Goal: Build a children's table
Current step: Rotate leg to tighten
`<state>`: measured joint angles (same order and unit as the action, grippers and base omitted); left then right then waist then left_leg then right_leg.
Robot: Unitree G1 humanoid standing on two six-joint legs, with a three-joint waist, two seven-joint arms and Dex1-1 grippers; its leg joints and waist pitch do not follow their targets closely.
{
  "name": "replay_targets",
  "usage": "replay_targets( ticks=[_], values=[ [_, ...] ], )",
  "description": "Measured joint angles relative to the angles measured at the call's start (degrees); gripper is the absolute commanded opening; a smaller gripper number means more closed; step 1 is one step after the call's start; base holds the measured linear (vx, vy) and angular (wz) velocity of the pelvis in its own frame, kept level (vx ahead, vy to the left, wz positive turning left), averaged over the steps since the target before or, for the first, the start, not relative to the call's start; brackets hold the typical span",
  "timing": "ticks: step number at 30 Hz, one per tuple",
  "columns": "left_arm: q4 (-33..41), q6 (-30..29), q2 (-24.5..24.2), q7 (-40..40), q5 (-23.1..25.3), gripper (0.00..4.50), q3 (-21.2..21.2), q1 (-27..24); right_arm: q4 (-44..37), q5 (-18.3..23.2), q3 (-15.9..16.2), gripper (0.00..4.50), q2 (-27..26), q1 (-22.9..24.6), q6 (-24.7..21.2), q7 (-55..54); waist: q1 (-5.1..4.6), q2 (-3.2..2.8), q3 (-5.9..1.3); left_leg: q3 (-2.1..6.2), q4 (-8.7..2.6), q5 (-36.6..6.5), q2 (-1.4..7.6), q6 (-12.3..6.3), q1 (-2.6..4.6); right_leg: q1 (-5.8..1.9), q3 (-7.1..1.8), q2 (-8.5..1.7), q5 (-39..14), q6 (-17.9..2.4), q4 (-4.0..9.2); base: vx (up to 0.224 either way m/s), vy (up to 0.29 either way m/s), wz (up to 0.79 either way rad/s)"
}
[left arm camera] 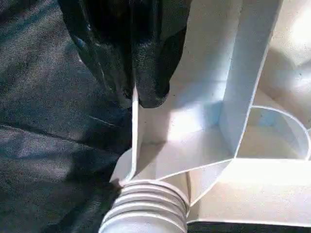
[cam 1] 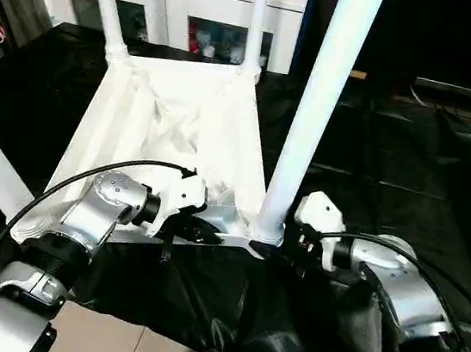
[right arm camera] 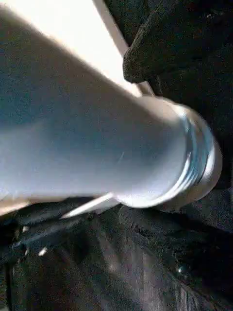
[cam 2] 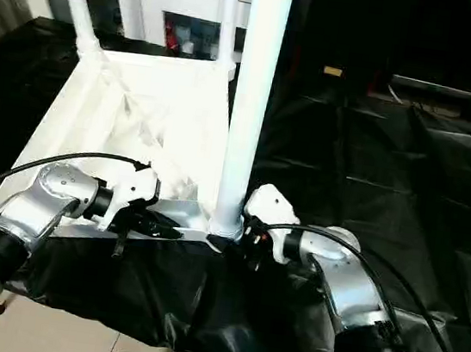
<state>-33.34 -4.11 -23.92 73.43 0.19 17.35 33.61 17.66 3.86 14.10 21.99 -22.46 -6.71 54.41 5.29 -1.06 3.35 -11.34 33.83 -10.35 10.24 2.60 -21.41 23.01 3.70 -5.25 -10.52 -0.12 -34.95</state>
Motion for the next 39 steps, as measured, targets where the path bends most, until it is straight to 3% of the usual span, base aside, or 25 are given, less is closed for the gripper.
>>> replay_targets(
  ticks=[17,25,29,33,39],
  values=[
    [-0.15,-0.64,-0.2,0.51,-0.02,0.0,0.06,0.2,5.47,1.22,0.05,2.89,-1.23,-2.5,2.58,4.72,-0.05,0.01,-0.01,0.0,0.03,0.0,0.01,0.0,0.0,0.0,0.01,0.0,0.0,0.0,-0.02,0.0,0.0,0.0],
    [-1.37,-1.82,0.03,0.55,0.01,0.0,0.02,1.01,7.26,1.55,-0.66,2.75,-2.3,-2.65,3.29,4.76,-0.11,0.05,-0.04,0.0,0.03,0.0,0.02,0.0,0.05,-0.03,0.01,0.0,0.0,-0.01,-0.04,0.0,0.0,0.0],
    [-5.7,-2.19,3.91,-7.05,1.91,0.0,-0.3,3.84,11.03,0.24,-3.57,2.75,-6.91,-2.98,3.57,-5.95,-0.29,0.09,-0.05,0.01,0.06,0.0,0.01,0.01,0.2,-0.15,0.01,0.0,0.12,-0.18,-0.04,0.0,0.0,0.0],
    [-10.74,-3.98,8.65,-17.21,3.85,0.0,-0.93,7.36,17.78,-1.38,-7.03,2.74,-12.78,-6.18,3.58,-21.6,-0.92,0.1,-0.03,0.08,0.07,0.01,-0.02,0.02,0.36,-0.14,0.05,-0.02,-0.02,0.05,0.03,0.0,0.0,0.0],
    [-14.82,-4.92,13.46,-25.46,4.54,0.0,-1.88,9.84,24.06,-2.77,-9.16,2.74,-16.96,-10.39,3.77,-34.21,-1.29,0.07,-0.04,0.12,0.04,0.01,-0.04,0.02,0.35,-0.15,0.05,-0.02,0.02,0.02,0.02,0.0,0.0,0.0]
  ],
)
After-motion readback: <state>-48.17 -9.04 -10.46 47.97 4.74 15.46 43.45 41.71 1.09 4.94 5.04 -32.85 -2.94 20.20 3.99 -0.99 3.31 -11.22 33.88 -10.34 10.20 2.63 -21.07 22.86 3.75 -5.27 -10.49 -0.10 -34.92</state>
